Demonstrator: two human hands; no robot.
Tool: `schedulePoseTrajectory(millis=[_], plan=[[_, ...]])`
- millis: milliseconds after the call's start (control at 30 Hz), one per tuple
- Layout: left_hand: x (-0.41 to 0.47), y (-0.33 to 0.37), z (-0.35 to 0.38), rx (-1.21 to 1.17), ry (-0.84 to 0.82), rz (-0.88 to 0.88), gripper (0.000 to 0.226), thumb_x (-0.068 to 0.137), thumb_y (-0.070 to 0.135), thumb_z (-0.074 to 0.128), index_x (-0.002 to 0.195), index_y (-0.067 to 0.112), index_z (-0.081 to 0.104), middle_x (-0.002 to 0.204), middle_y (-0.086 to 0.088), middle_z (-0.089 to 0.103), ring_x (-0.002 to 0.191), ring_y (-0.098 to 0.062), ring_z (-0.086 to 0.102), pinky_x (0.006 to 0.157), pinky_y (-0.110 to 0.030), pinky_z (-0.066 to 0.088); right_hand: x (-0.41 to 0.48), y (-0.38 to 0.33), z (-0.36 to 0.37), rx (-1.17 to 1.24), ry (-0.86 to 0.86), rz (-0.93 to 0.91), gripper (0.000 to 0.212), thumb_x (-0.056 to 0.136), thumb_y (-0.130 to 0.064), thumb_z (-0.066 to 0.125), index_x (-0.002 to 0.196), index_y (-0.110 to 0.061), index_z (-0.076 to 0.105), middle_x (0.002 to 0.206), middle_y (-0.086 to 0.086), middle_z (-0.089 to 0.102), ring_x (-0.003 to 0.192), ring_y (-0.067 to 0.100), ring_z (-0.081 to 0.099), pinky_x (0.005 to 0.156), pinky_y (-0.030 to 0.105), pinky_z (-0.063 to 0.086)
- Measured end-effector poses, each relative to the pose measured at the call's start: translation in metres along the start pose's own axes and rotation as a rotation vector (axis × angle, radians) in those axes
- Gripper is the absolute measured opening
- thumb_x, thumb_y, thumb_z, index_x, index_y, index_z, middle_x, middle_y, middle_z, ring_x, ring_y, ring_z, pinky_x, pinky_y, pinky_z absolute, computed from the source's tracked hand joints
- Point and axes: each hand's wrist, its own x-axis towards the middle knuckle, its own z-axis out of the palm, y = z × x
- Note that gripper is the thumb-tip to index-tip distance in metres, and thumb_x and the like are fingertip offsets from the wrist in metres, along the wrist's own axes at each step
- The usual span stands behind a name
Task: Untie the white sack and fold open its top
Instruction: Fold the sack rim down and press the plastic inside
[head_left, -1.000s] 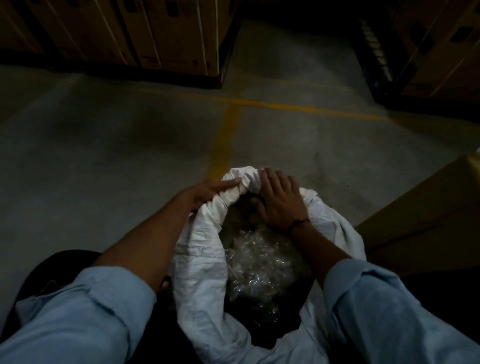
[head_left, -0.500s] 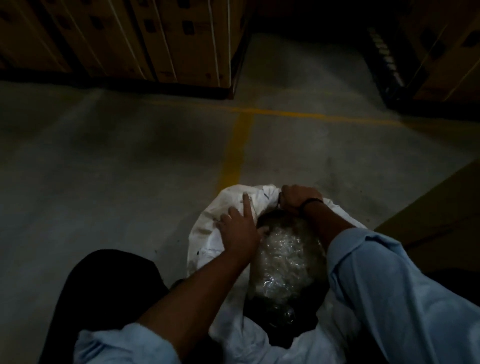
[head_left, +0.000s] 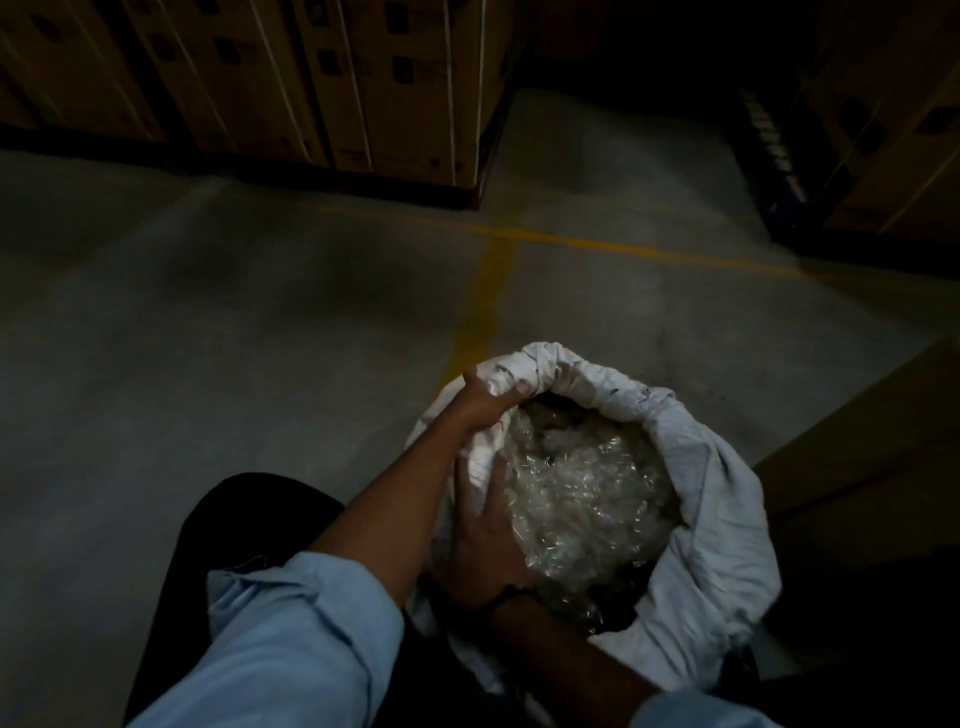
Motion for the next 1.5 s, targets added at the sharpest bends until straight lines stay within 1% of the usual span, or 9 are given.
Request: schedulePoseTrajectory(millis=[233, 400, 567, 833, 1067, 1200, 1300, 1400, 1500], plan=[[-0.007, -0.004, 0.001, 0.087, 0.078, 0.133, 0.111, 0.091, 0.055, 0.062, 0.155, 0.022, -0.023, 0.152, -0.021, 0.043, 0.133, -0.036, 0.051, 0.103, -0.034, 0.040, -0.027, 0.031, 0.016, -0.418, -0.073, -0.012, 0.069, 0.084, -0.016, 0.047, 0.147, -0.039, 0.029, 0.153, 0.034, -0.015, 0.071, 0.036, 0.065, 0.057, 0.035, 0.051], [-0.037, 0.009, 0.021, 0.415, 0.192, -0.218, 0.129, 0.075, 0.072, 0.066, 0.150, 0.032, -0.031, 0.162, -0.029, 0.005, 0.144, -0.054, 0.017, 0.112, -0.068, 0.016, -0.028, 0.042, 0.003, -0.340, -0.170, -0.113, 0.053, 0.096, -0.031, 0.031, 0.148, -0.033, 0.023, 0.156, 0.025, 0.021, 0.115, 0.042, 0.056, 0.085, 0.047, 0.052], [-0.076, -0.014, 0.053, 0.458, 0.293, -0.271, 0.117, 0.081, 0.074, 0.054, 0.148, 0.035, -0.033, 0.154, -0.029, 0.019, 0.132, -0.050, 0.035, 0.104, -0.069, 0.030, -0.024, 0.043, 0.004, -0.465, -0.219, -0.089, 0.040, 0.083, -0.026, 0.040, 0.118, -0.019, 0.059, 0.132, 0.027, 0.055, 0.078, 0.035, 0.068, 0.047, 0.034, 0.052], [-0.053, -0.037, 0.001, -0.210, 0.155, -0.324, 0.071, 0.103, 0.045, 0.044, 0.150, -0.005, 0.024, 0.139, -0.029, 0.050, 0.126, -0.041, 0.053, 0.105, -0.038, 0.041, -0.047, 0.051, -0.008, -0.279, -0.083, -0.139, 0.102, 0.086, -0.028, 0.055, 0.146, -0.033, -0.028, 0.156, 0.018, -0.026, 0.101, 0.044, 0.059, 0.077, 0.049, 0.053], [-0.060, -0.032, -0.040, -0.590, 0.011, -0.339, 0.055, 0.098, 0.041, 0.056, 0.139, 0.006, 0.051, 0.115, -0.016, 0.064, 0.098, -0.029, 0.062, 0.095, -0.042, 0.050, -0.049, 0.050, -0.009, -0.254, -0.194, 0.053, 0.110, 0.083, -0.048, 0.064, 0.148, -0.031, -0.024, 0.148, 0.012, 0.029, 0.121, 0.037, 0.049, 0.088, 0.049, 0.048], [-0.056, 0.010, -0.033, 0.220, 0.113, -0.307, 0.069, 0.085, 0.057, 0.065, 0.139, 0.017, 0.046, 0.142, -0.012, 0.049, 0.131, -0.032, 0.049, 0.106, -0.042, 0.042, -0.040, 0.068, -0.056, -0.196, -0.510, -0.088, 0.119, 0.070, -0.070, 0.067, 0.151, -0.030, -0.011, 0.151, 0.012, 0.029, 0.129, 0.038, 0.044, 0.102, 0.047, 0.043], [-0.096, 0.057, -0.006, 0.896, 0.378, 0.216, 0.077, 0.083, 0.054, 0.063, 0.148, 0.022, 0.036, 0.148, -0.014, 0.041, 0.134, -0.036, 0.044, 0.107, -0.050, 0.038, -0.048, 0.083, -0.124, -0.441, -0.708, -0.270, 0.109, 0.074, -0.073, 0.060, 0.154, -0.024, 0.004, 0.159, 0.007, 0.018, 0.140, 0.031, 0.029, 0.111, 0.043, 0.033], [-0.129, 0.066, 0.035, 0.993, -0.061, 0.707, 0.053, 0.087, 0.055, 0.060, 0.135, 0.033, 0.053, 0.130, 0.003, 0.062, 0.116, -0.020, 0.060, 0.095, -0.037, 0.049, -0.051, 0.127, -0.179, -0.669, -0.843, -0.321, 0.106, 0.070, -0.062, 0.074, 0.152, -0.026, 0.017, 0.156, 0.005, 0.025, 0.140, 0.027, 0.032, 0.113, 0.042, 0.029], [-0.148, 0.038, 0.064, 1.091, -0.711, 0.679, 0.047, 0.091, 0.053, 0.062, 0.133, 0.032, 0.055, 0.123, 0.008, 0.066, 0.110, -0.015, 0.061, 0.092, -0.031, 0.047, -0.043, 0.161, -0.184, -0.854, -0.900, -0.452, 0.108, 0.067, -0.060, 0.077, 0.152, -0.029, 0.018, 0.160, 0.004, 0.020, 0.142, 0.027, 0.029, 0.114, 0.042, 0.024]])
